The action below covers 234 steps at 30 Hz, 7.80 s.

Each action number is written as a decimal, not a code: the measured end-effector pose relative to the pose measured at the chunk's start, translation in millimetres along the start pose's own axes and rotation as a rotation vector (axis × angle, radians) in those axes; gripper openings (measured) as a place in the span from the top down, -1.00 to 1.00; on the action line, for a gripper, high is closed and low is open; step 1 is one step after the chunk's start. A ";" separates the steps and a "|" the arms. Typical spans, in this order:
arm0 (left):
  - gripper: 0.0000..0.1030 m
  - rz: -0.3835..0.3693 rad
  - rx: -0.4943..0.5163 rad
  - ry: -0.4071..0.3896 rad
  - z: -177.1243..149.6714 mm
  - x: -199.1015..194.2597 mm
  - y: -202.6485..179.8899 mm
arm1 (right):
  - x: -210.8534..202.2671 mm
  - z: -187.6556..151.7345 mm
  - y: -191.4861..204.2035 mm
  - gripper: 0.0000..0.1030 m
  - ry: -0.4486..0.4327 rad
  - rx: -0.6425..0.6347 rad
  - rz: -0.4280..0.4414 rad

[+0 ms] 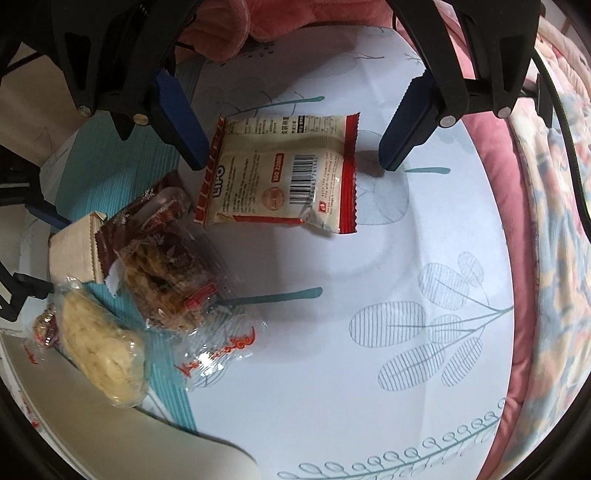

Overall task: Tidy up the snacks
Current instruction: 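Grasp the white red-edged packet with the left gripper while the right grasps the brown paper wafer, then carry both held snacks into the white tray and release them, then withdraw both grippers from the tray toward the remaining snacks, then grasp the dark red wrapper with the left gripper while the right grasps the clear nut bag, then carry both held snacks into the white tray and open both grippers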

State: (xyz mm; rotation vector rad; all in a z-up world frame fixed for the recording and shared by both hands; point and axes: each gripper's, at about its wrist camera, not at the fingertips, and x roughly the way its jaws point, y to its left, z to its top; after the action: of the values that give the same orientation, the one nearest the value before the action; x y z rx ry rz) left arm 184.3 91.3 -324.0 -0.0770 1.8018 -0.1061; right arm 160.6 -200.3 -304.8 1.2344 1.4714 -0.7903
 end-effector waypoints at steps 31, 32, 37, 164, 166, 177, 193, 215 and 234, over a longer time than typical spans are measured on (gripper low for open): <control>0.12 0.002 -0.006 0.036 -26.7 -30.2 16.9 | -0.9 -45.3 -3.9 -0.07 0.041 0.004 0.039; 0.13 -0.006 0.003 0.028 -29.0 -34.7 17.2 | -3.1 -48.7 -7.1 -0.07 0.036 0.003 0.048; 0.14 -0.026 0.046 -0.015 -39.6 -59.0 22.3 | -15.7 -73.9 -15.4 -0.07 -0.004 -0.025 0.100; -0.64 0.038 -0.244 -0.448 -83.8 -55.6 -66.4 | -82.9 -19.1 22.5 -0.43 -0.298 -1.306 0.186; -0.64 0.024 -0.265 -0.448 -77.7 -49.0 -69.6 | -77.6 -13.2 30.4 -0.43 -0.299 -1.351 0.179; -0.64 0.085 -0.323 -0.412 -50.4 -14.6 -86.0 | -48.1 12.5 54.5 -0.43 -0.222 -1.468 0.183; -0.63 0.115 -0.356 -0.441 -36.9 -7.7 -80.0 | -39.6 5.4 63.1 0.04 -0.266 -1.619 0.218; 0.10 0.058 -0.396 -0.463 -61.0 -12.7 -84.0 | -29.1 -14.8 52.8 0.13 -0.197 -1.590 0.172; 0.12 -0.029 -0.394 -0.471 -97.2 -64.3 -91.8 | -67.4 -71.9 48.5 0.28 -0.171 -1.739 0.321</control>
State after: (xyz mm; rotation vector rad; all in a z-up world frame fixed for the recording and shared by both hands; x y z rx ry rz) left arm 104.2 10.2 -229.1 -0.3780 1.3290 0.2318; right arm 183.9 -141.2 -215.3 -0.0029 1.1242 0.6215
